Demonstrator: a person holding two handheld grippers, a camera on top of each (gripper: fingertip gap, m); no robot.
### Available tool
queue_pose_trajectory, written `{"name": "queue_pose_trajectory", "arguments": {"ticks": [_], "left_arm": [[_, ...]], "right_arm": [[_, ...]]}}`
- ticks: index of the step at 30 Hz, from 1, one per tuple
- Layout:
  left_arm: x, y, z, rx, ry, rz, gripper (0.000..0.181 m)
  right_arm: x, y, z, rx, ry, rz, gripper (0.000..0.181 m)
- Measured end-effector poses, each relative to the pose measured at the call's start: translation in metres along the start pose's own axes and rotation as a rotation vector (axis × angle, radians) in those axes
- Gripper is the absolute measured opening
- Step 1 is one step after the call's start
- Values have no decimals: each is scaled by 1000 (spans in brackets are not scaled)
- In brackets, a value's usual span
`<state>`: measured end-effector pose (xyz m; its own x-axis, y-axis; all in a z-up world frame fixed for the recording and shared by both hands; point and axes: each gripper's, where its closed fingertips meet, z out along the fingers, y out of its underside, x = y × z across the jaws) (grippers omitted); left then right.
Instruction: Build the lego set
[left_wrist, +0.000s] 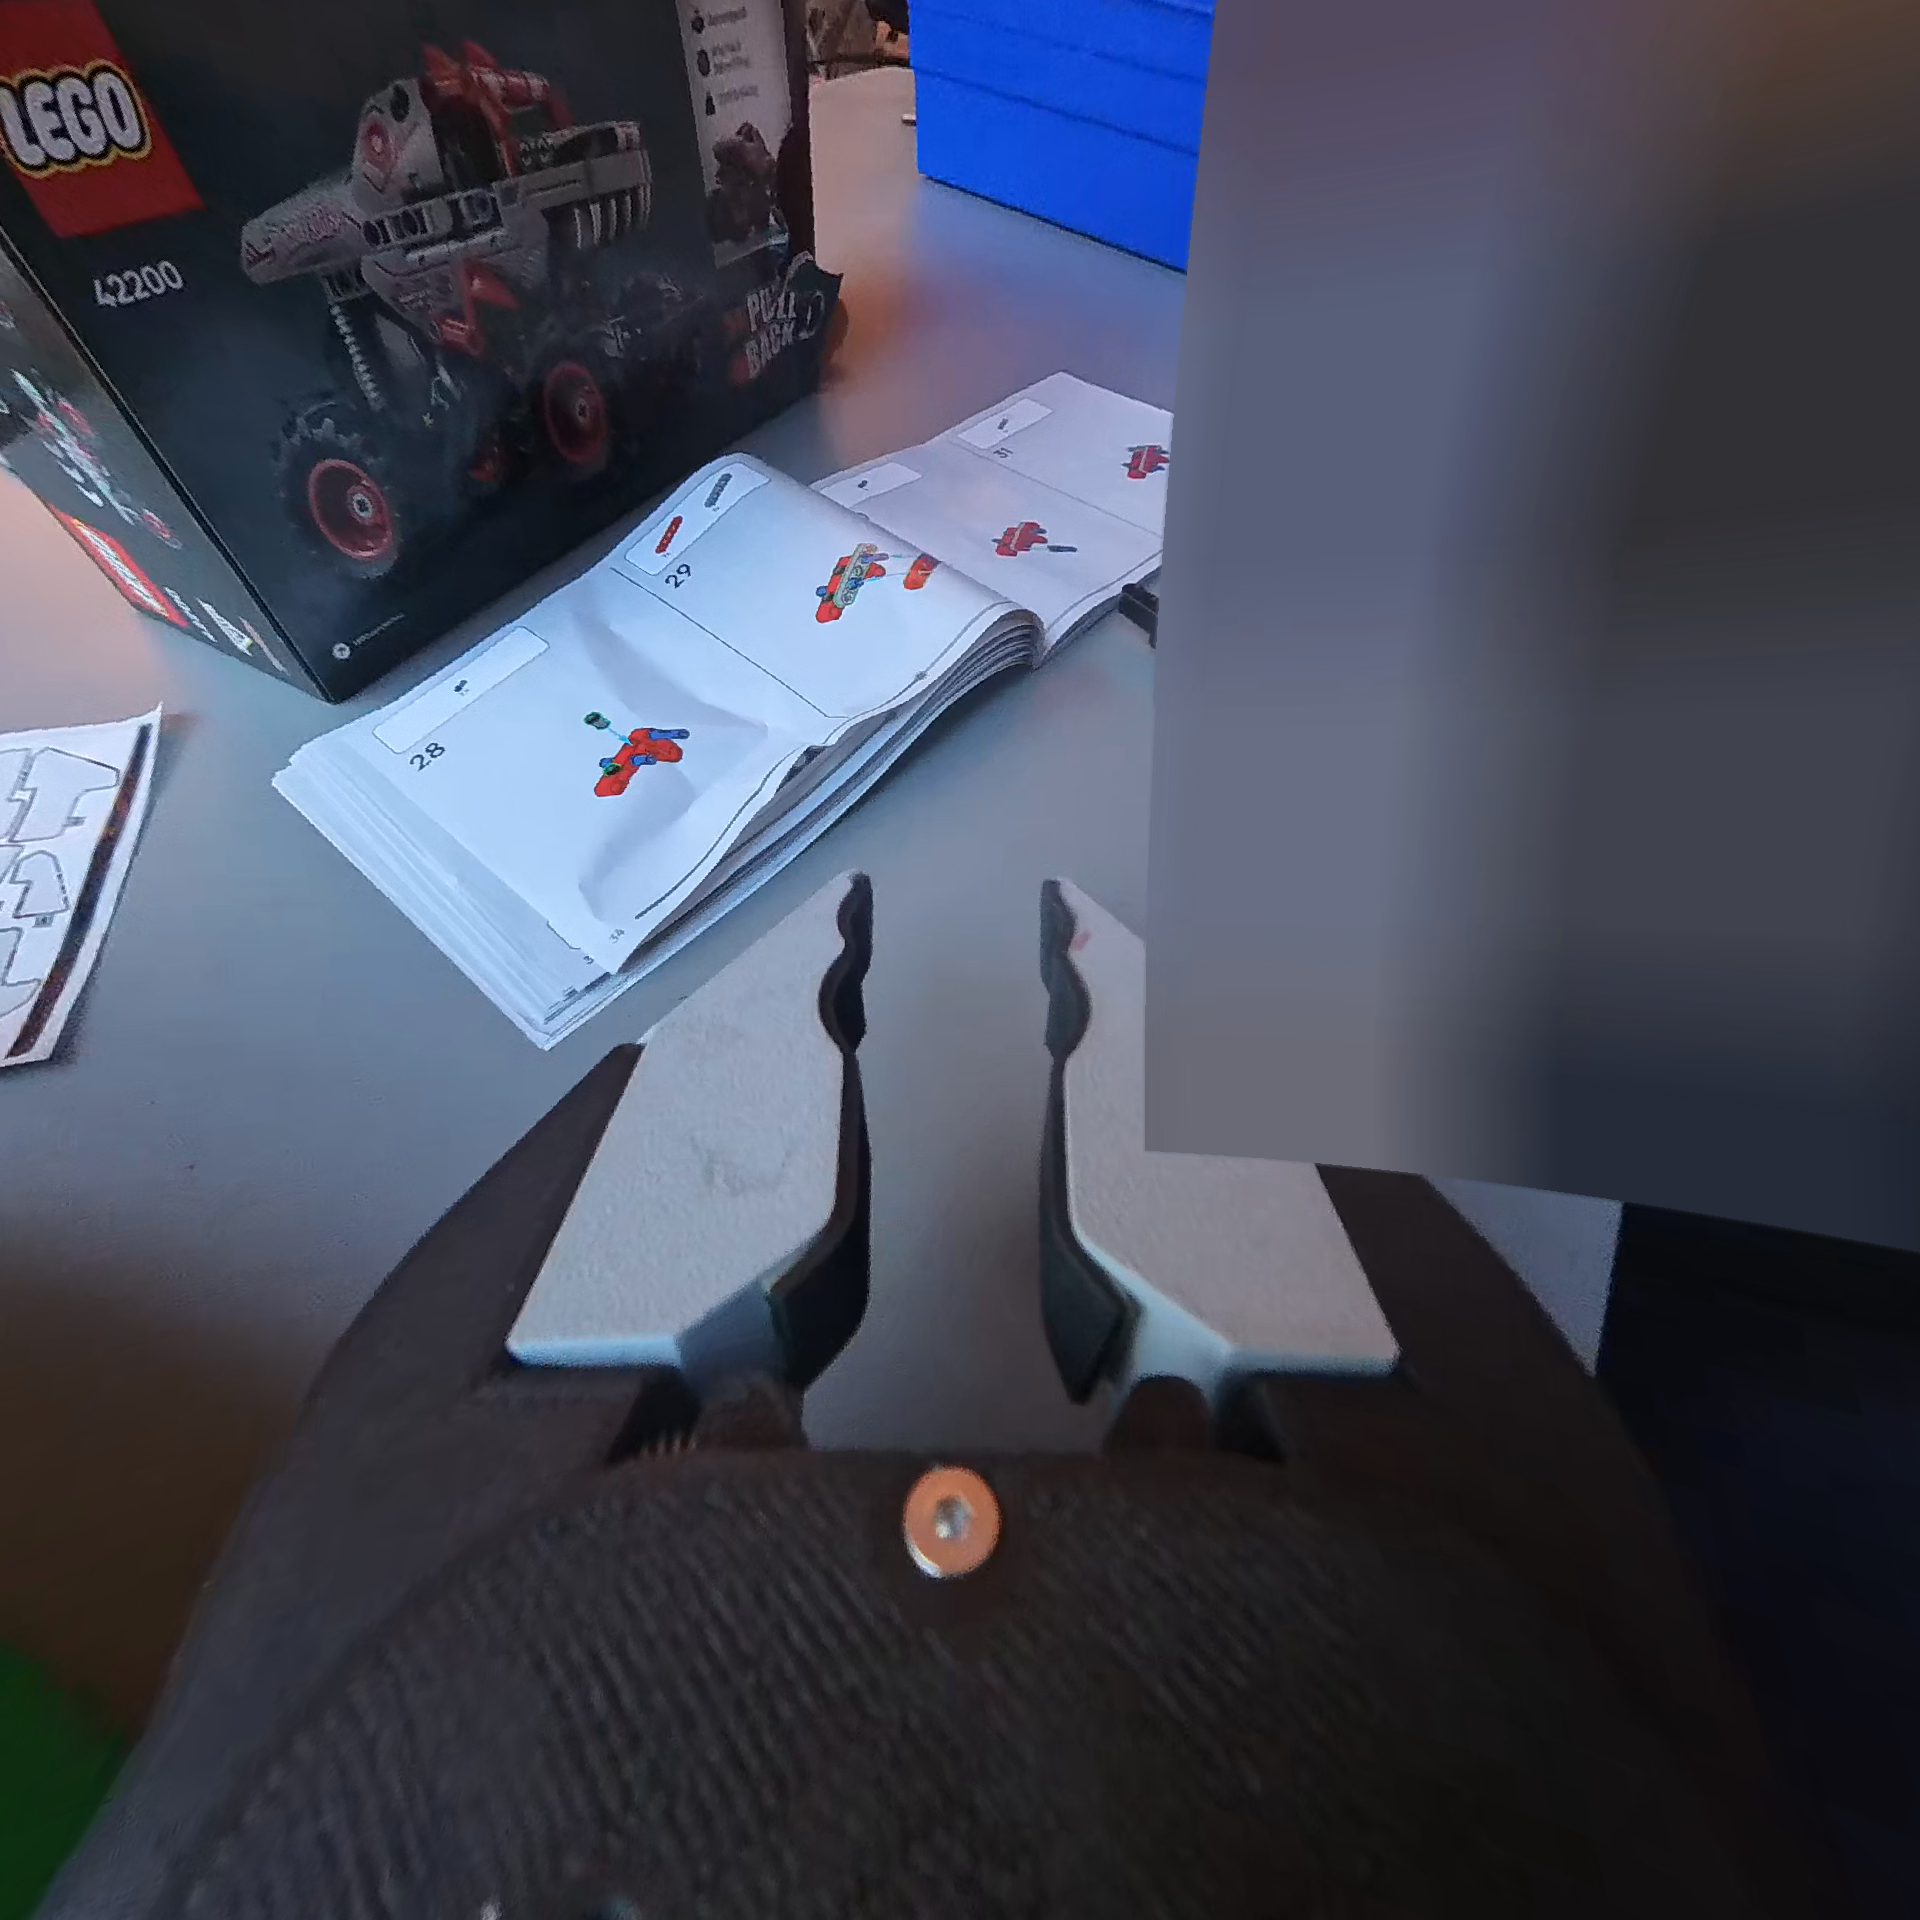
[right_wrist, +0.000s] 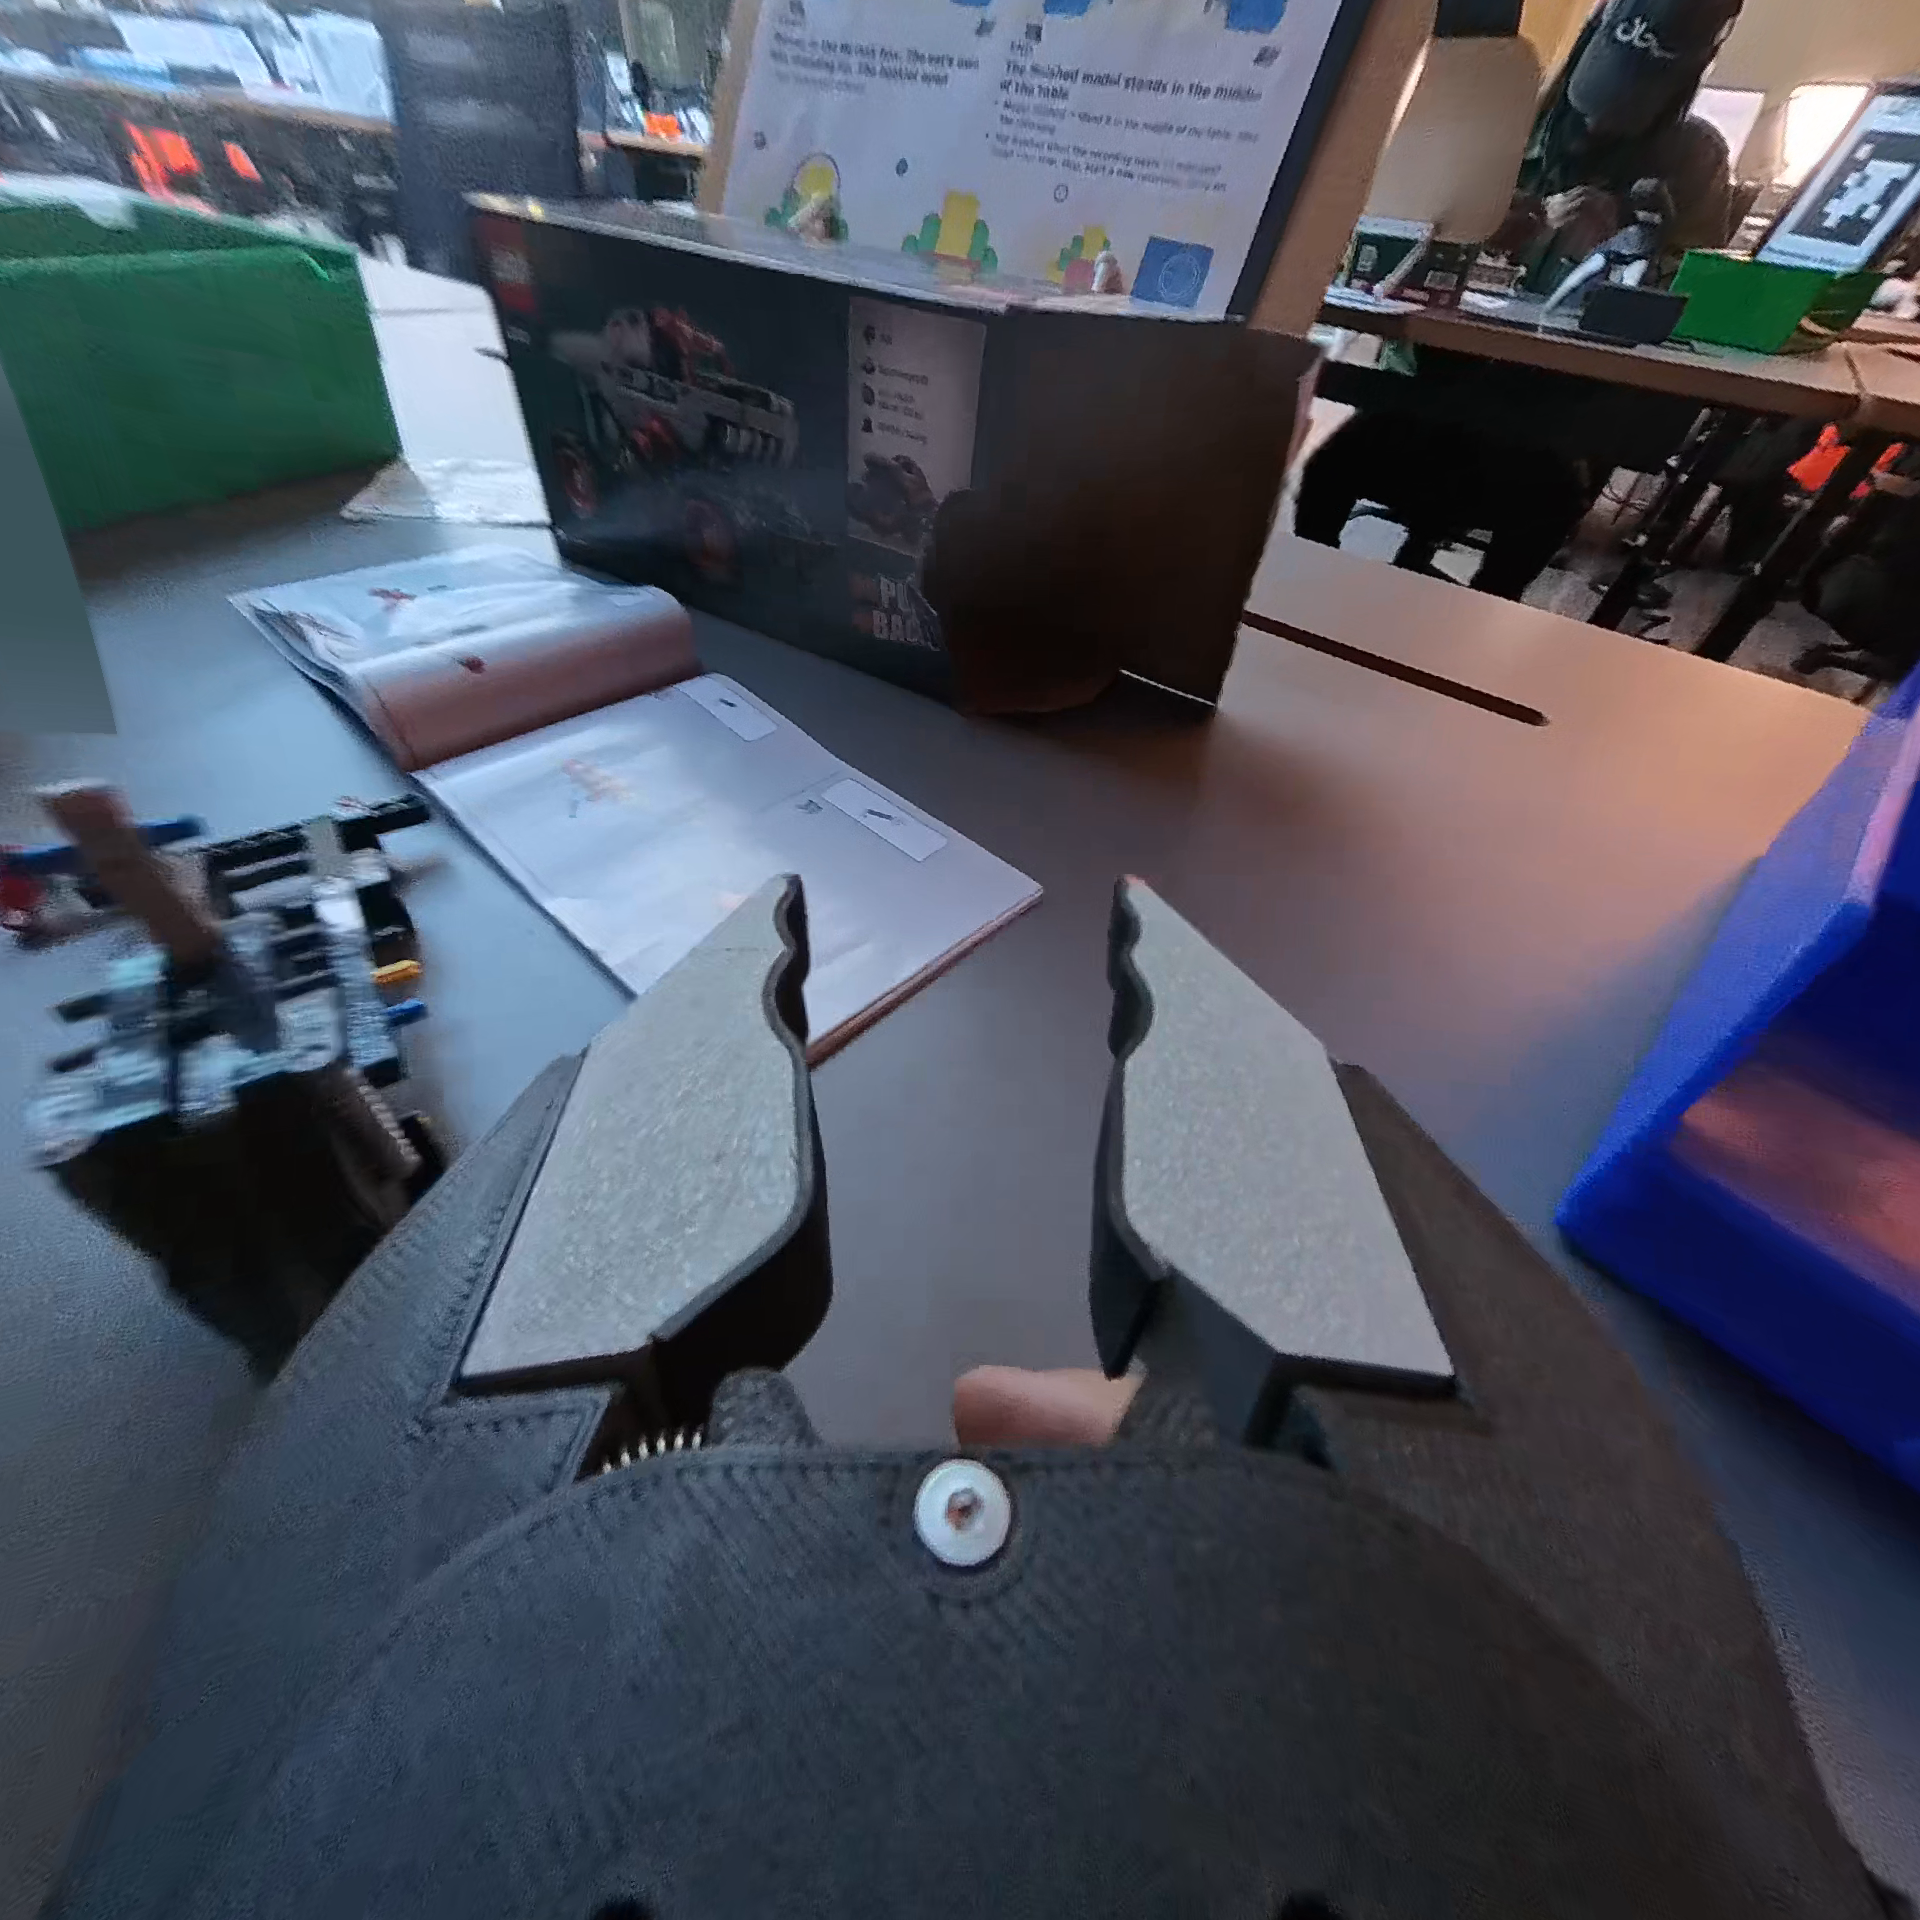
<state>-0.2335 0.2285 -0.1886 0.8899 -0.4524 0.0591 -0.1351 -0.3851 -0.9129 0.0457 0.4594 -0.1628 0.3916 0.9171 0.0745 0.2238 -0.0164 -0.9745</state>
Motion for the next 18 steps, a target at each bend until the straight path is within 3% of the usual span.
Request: {"name": "queue_pose_trajectory", "arguments": {"ticks": [2,4,11,14,18], "left_arm": [[1,1,1,-9,-2,9,30],[1,3,1,-19,0,11,32],[0,4,-2,-19,-4,-1,33],[0,5,-2,-26,-12,4,35],[2,8,-2,-42,-13,8,37]], "right_arm": [[-8,-6,-10,45,-23,11,47],[-16,-4,-19,45,-34,-4,53],[-76,16,-57,-50,-304,86,69],[-99,27,-51,-146,-366,68,80],[-114,44,-29,-280,-329,-85,84]]}}
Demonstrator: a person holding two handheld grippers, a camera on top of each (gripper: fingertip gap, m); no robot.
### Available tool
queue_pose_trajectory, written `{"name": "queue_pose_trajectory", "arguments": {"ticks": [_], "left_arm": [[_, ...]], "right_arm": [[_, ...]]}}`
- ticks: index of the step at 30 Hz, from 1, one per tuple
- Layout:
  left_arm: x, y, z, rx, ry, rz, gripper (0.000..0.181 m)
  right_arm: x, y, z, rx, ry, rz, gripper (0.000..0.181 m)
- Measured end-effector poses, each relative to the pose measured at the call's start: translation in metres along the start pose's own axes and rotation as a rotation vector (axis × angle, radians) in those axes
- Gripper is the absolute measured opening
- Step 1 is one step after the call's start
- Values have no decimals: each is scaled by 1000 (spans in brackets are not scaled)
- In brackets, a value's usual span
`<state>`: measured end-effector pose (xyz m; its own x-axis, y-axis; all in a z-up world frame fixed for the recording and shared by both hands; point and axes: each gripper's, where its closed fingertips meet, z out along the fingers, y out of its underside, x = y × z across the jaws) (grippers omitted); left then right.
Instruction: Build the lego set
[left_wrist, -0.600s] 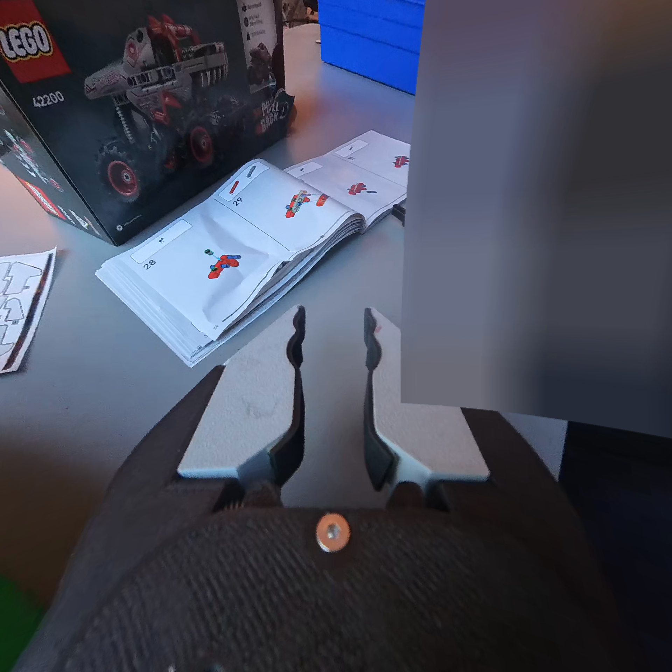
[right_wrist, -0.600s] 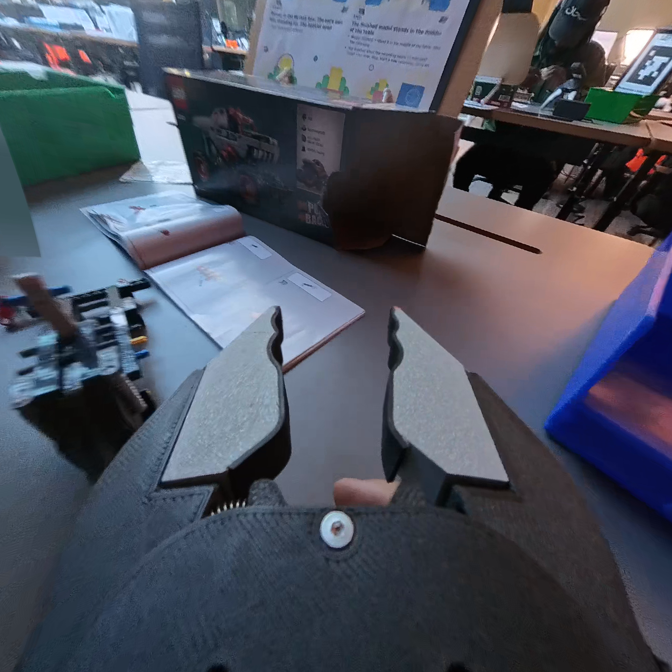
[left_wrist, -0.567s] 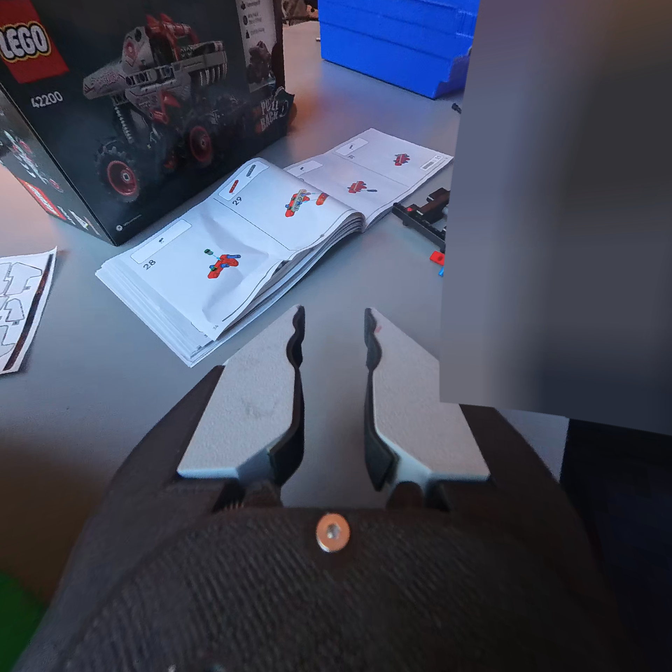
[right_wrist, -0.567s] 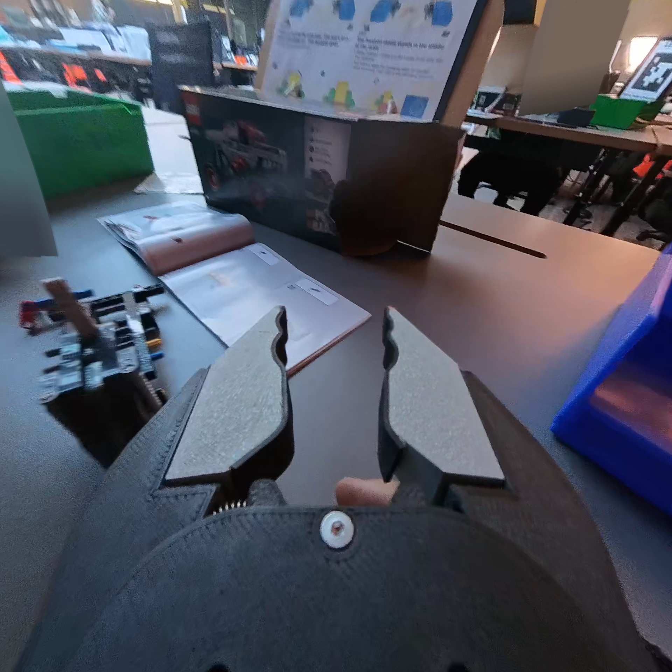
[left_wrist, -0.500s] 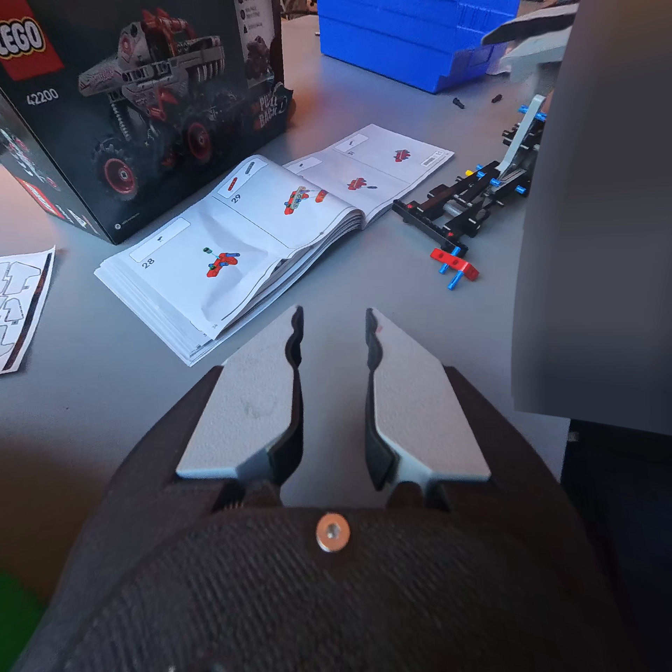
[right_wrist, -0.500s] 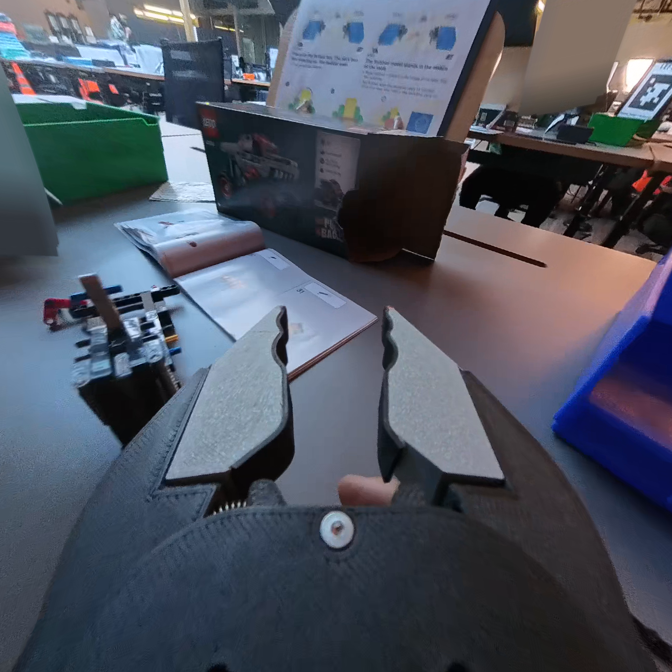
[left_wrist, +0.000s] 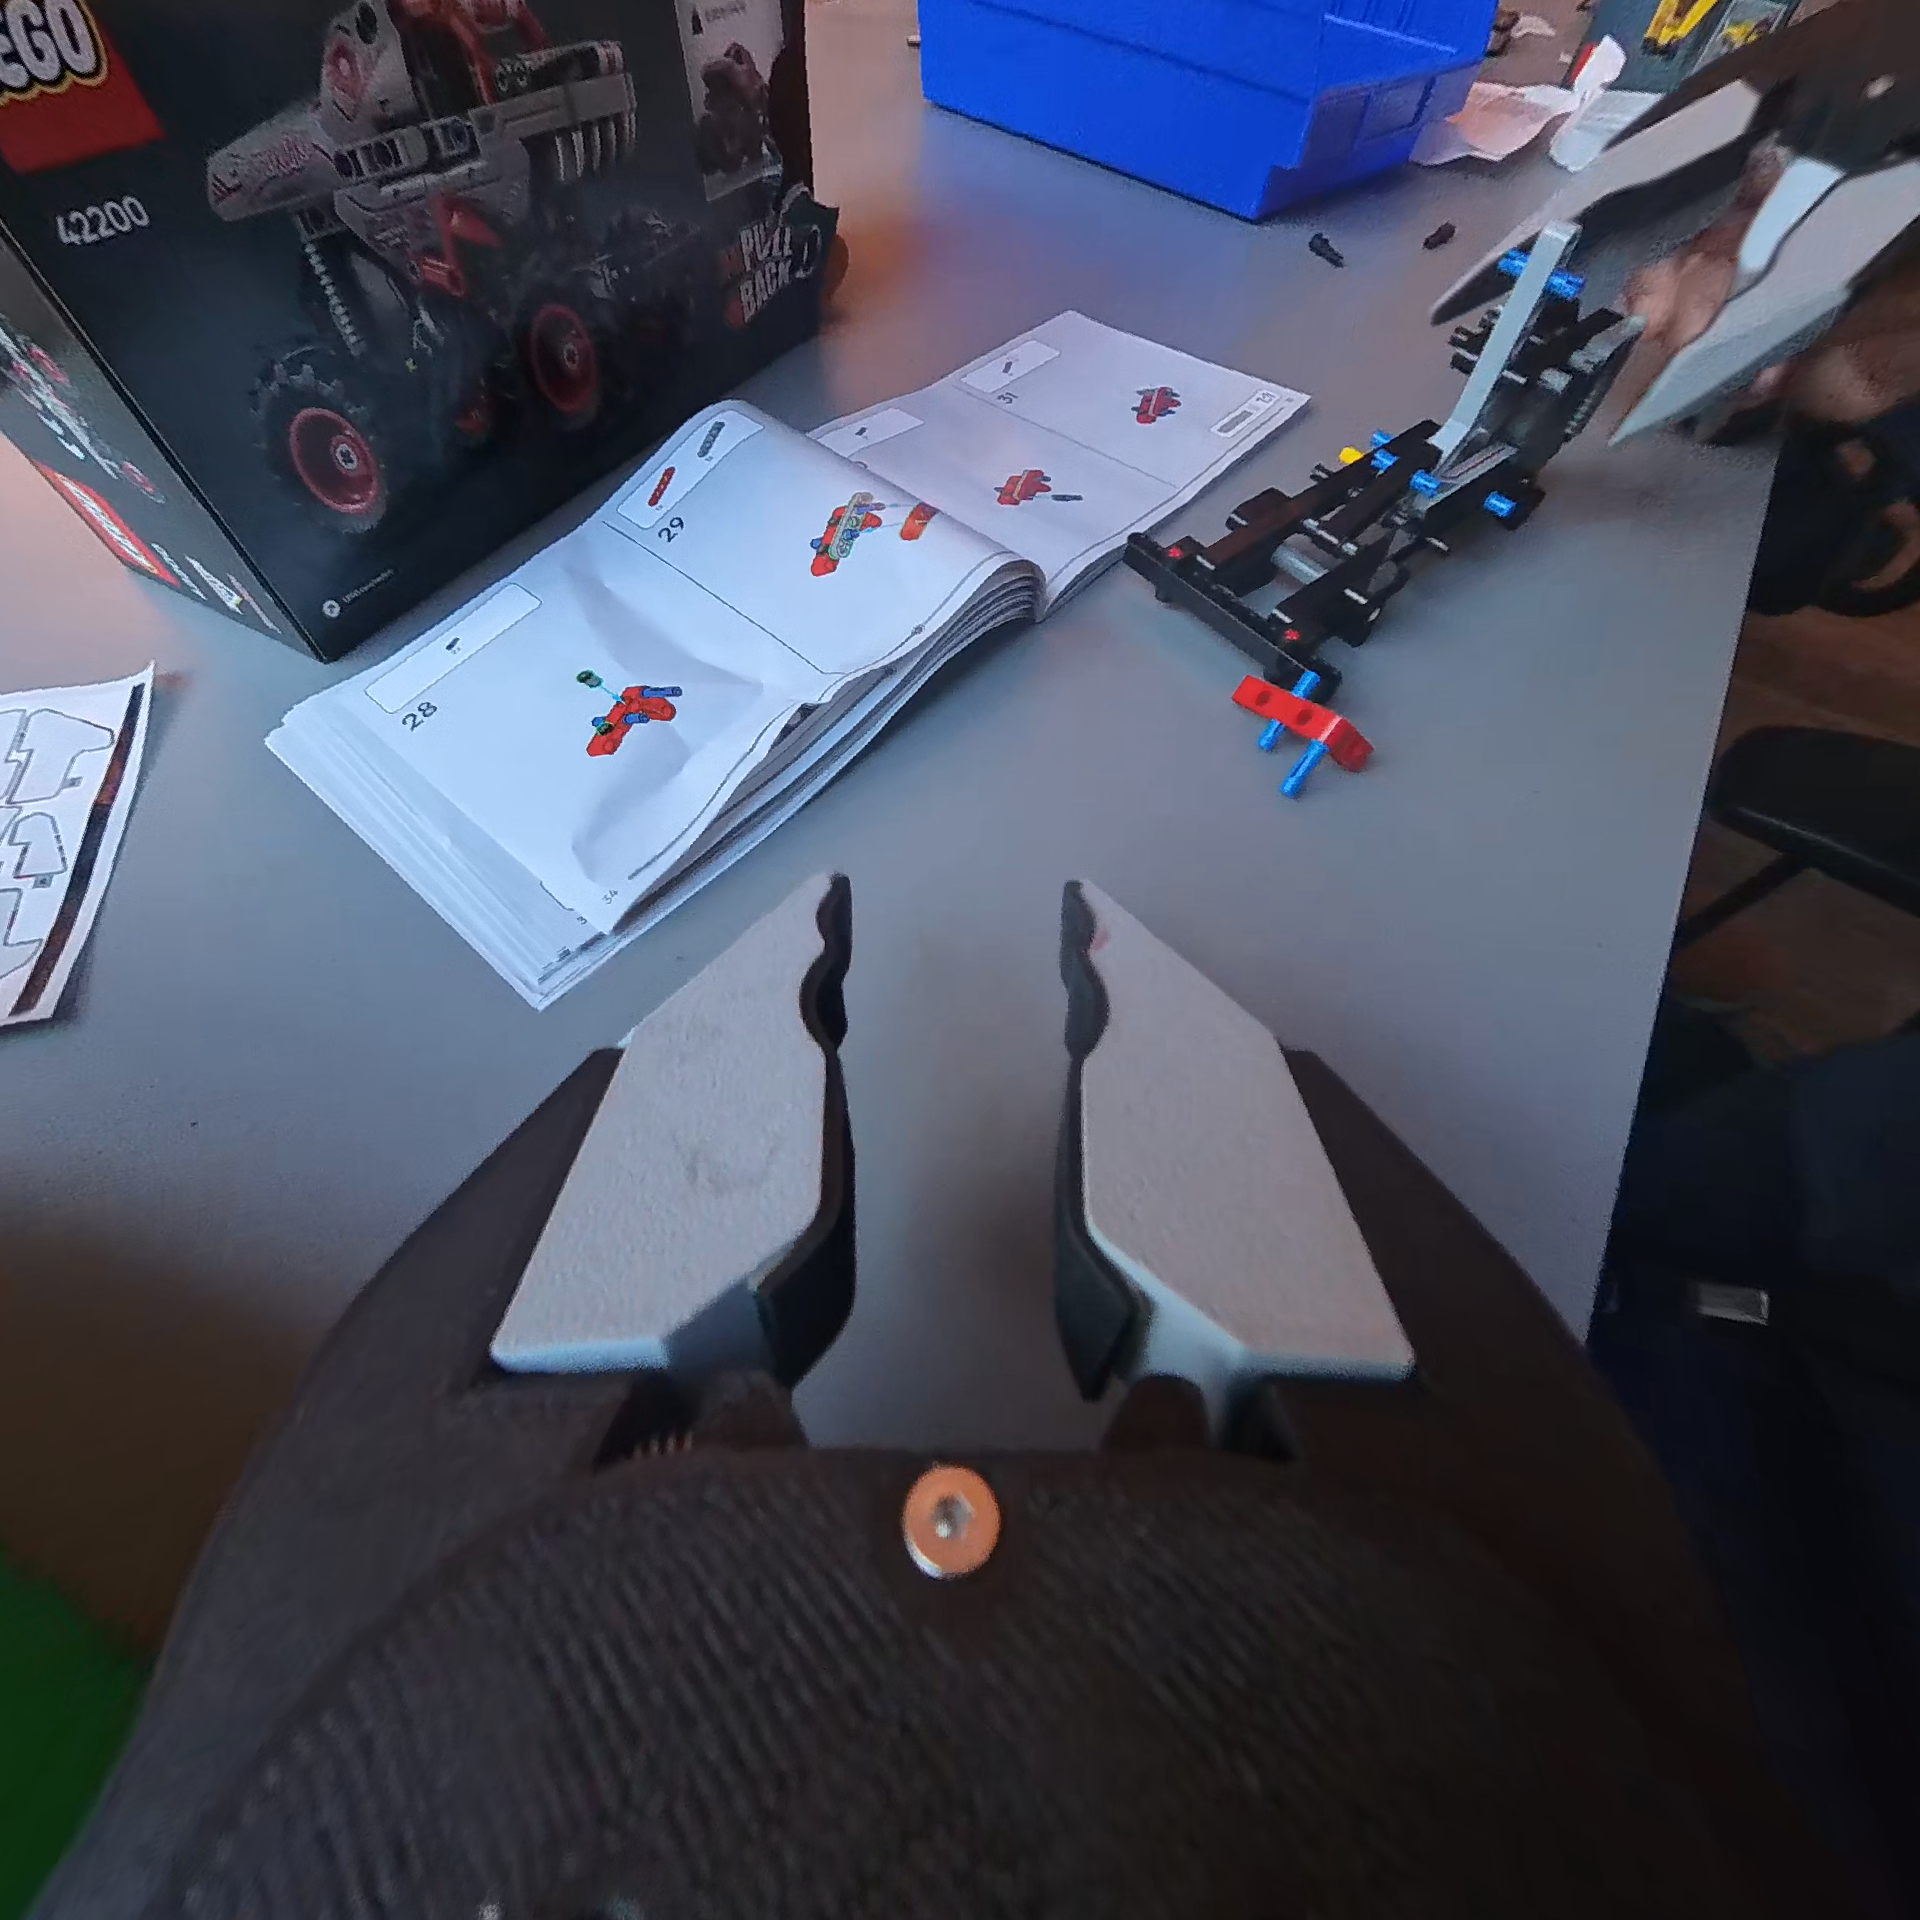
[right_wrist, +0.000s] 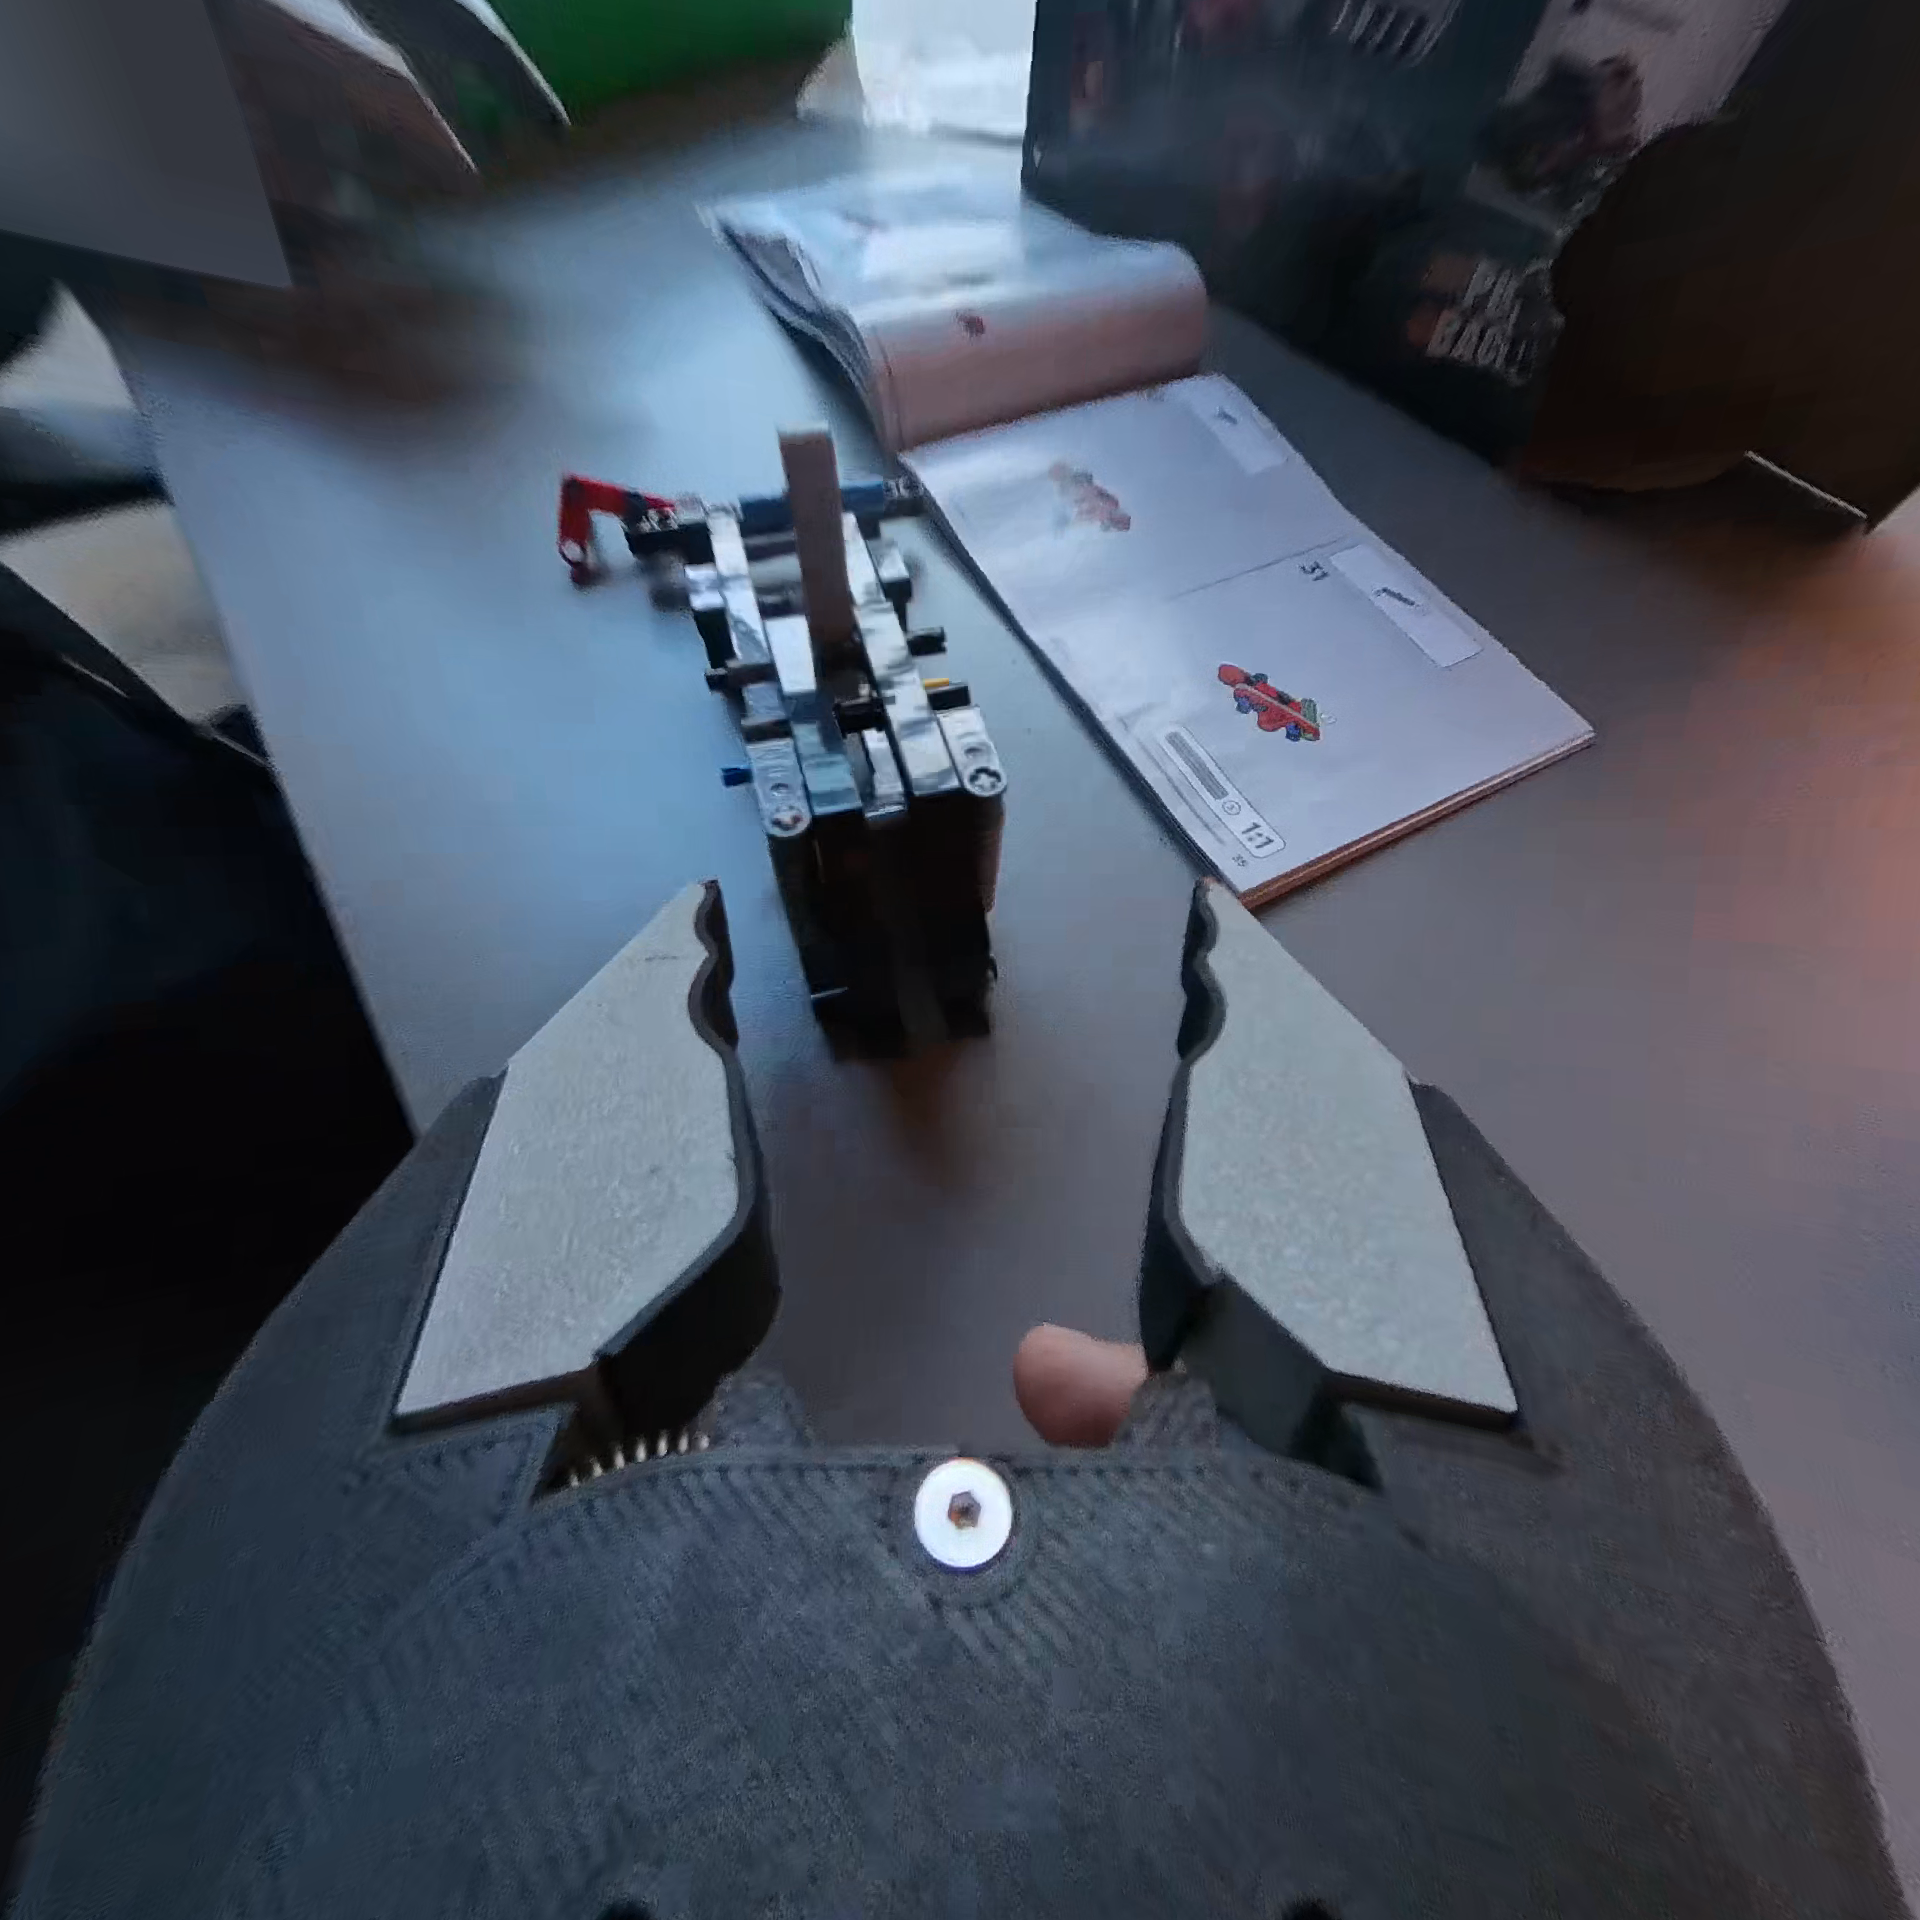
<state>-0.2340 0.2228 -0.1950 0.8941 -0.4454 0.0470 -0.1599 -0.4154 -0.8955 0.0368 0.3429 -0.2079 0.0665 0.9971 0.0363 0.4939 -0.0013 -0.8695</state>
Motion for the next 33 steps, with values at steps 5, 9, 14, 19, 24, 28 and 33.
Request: {"name": "queue_pose_trajectory", "arguments": {"ticks": [5,9,14,19,24,28,33], "left_arm": [[0,0,-6,18,2,-10,38],[1,0,-9,24,11,-21,38],[0,0,-10,31,10,-30,38],[1,1,-11,29,-32,8,29],[1,-1,-15,51,-12,-25,29],[3,2,-12,22,-11,-6,30],[3,7,-7,-17,-32,23,31]], "right_arm": [[-1,2,18,-70,-28,-76,62],[-1,3,19,-83,-89,-78,41],[26,12,1,-77,-42,-15,44],[46,-12,-21,137,-49,122,55],[72,-33,-36,347,18,191,60],[92,-38,-57,441,222,147,56],[101,-36,-55,391,358,77,60]]}}
